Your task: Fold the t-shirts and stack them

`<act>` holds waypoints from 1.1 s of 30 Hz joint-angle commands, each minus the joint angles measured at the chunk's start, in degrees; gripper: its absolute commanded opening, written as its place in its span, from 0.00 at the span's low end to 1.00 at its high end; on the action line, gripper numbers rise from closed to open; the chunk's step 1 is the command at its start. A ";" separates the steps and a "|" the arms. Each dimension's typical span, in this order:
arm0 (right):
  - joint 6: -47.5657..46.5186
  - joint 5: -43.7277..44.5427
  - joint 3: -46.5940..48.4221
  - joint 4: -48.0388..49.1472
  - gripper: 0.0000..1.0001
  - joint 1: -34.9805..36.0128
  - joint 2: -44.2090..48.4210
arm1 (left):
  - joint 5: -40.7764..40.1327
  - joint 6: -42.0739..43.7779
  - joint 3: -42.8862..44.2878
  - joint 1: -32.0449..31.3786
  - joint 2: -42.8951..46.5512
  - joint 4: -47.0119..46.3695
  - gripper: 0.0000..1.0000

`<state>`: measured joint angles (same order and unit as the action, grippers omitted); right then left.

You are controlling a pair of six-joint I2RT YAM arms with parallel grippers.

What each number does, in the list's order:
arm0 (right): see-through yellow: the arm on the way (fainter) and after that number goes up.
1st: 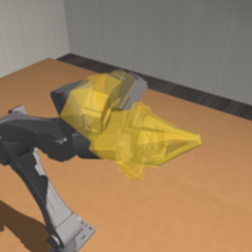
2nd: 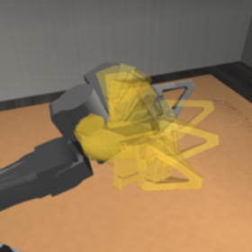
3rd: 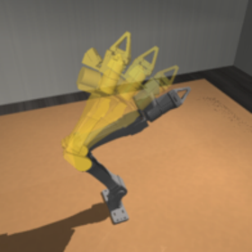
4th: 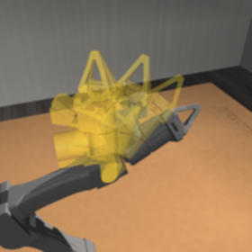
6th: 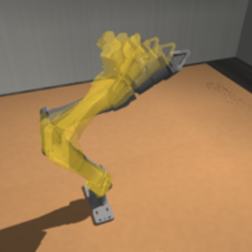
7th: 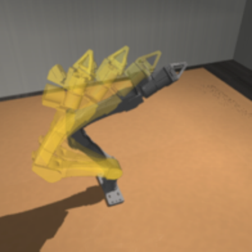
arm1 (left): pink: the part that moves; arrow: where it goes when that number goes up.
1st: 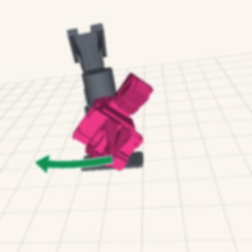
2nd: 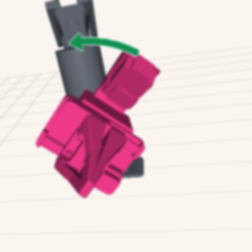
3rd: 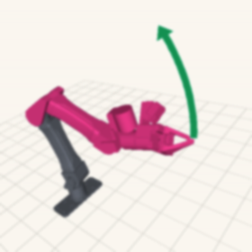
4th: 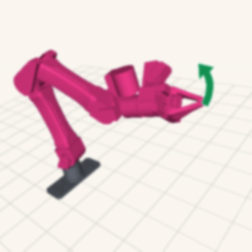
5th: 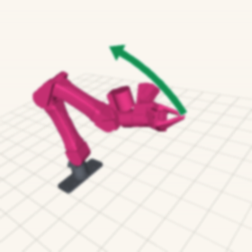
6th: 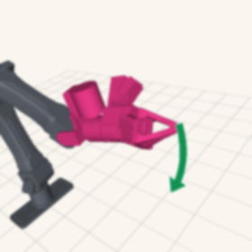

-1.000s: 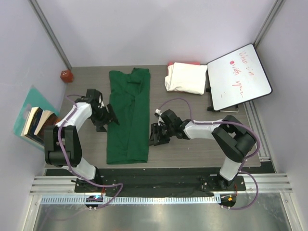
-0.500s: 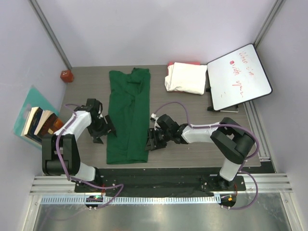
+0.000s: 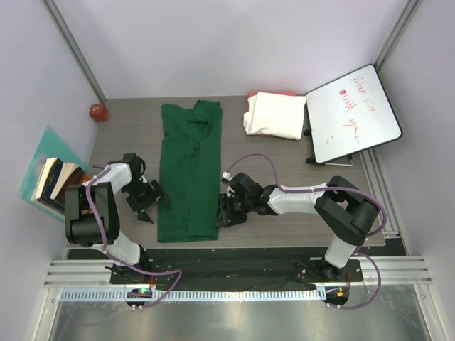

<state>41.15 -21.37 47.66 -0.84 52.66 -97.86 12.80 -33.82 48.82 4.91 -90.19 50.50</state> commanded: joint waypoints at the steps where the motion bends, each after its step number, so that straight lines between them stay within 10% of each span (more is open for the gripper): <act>1: 0.25 2.38 0.15 -2.59 0.52 0.33 -0.13 | 5.83 1.21 -0.04 3.00 -2.62 -0.14 0.76; 27: 9.13 -2.45 -2.75 16.05 0.51 1.47 -11.38 | 9.35 -4.06 -4.87 3.18 -7.46 -5.59 0.71; 33: 8.52 -1.23 -2.31 14.56 0.28 2.09 -10.51 | 7.34 -4.06 -4.35 3.18 -3.86 -4.71 0.52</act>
<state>51.40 -26.68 46.61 19.90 53.60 -106.78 24.18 -38.59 45.15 8.12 -96.44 52.66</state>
